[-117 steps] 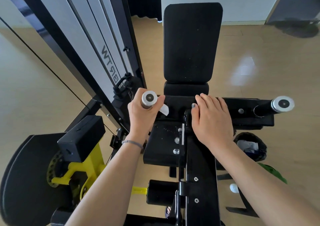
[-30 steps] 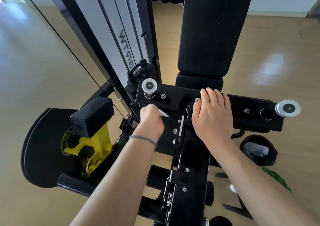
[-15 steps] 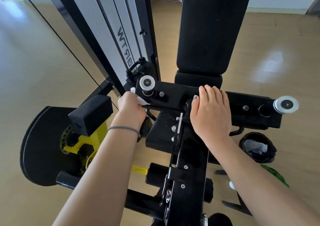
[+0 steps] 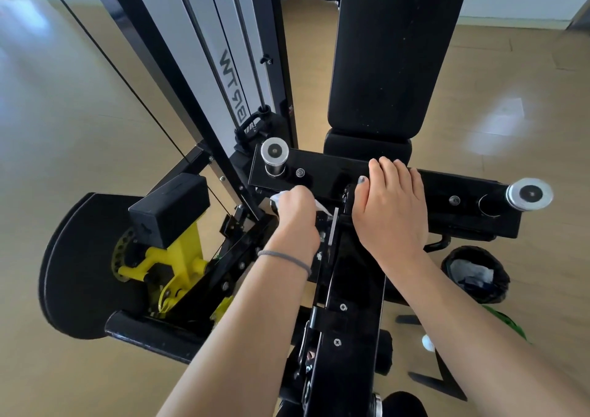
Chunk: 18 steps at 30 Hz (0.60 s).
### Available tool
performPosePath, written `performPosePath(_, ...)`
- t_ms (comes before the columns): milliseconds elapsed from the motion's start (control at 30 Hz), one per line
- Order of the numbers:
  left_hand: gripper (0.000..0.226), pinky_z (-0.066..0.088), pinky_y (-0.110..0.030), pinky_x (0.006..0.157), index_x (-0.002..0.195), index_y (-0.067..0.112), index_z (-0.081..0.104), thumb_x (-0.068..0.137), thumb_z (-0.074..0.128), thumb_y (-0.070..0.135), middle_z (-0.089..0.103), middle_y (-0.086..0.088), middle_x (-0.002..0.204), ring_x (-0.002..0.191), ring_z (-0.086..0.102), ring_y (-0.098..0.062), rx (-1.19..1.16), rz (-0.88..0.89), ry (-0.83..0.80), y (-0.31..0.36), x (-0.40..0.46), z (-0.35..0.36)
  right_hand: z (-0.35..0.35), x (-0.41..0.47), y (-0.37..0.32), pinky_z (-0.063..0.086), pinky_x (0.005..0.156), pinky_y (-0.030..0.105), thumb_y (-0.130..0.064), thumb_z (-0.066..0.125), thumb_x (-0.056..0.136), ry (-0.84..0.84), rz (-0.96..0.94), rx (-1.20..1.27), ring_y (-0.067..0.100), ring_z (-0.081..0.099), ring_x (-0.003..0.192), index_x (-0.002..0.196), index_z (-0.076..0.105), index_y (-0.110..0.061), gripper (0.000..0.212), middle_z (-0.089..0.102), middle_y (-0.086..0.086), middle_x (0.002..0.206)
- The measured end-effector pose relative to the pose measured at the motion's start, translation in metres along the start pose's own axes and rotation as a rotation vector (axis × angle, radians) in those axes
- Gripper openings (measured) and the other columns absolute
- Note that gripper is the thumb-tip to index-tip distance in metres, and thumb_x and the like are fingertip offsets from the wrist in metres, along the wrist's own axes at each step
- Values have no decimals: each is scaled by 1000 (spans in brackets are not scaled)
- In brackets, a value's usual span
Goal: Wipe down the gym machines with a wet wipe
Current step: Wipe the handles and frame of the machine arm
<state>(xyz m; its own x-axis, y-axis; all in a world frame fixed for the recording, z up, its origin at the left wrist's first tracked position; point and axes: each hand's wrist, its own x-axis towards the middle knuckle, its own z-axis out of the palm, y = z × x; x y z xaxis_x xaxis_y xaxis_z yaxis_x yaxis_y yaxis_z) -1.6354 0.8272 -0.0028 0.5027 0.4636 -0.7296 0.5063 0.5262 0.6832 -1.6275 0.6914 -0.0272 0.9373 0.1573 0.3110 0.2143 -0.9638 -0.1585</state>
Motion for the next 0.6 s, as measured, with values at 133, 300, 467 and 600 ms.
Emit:
performPosePath(133, 29, 37, -30, 59, 62, 7, 40, 85, 39, -11, 42, -6, 48, 52, 37, -21, 29, -66, -120, 0, -16, -8, 0, -1, 0, 28, 121, 48, -34, 21, 108, 1, -1, 1, 32, 43, 141, 145, 51, -7, 55, 54, 13, 147)
performPosePath(300, 19, 57, -39, 87, 88, 0, 52, 91, 38, -13, 60, -17, 97, 86, 66, -26, -243, -148, -106, 19, 1, -20, 0, -1, 1, 27, 122, 48, -36, 20, 108, -14, -11, -2, 31, 42, 143, 146, 49, -8, 56, 53, 12, 149)
performPosePath(467, 25, 52, -37, 68, 106, 6, 56, 89, 37, 4, 58, -10, 105, 87, 58, -28, -228, -127, 95, 16, 44, -56, 1, 0, 1, 27, 121, 49, -35, 21, 108, 1, -6, 2, 33, 43, 141, 144, 52, -6, 56, 54, 13, 146)
performPosePath(600, 21, 47, -27, 61, 77, 14, 43, 87, 38, -4, 47, -3, 65, 57, 48, -19, -223, -130, 54, 11, 51, -45, 0, 0, 1, 26, 122, 48, -35, 22, 108, -6, -7, 0, 32, 43, 141, 144, 51, -6, 55, 54, 13, 147)
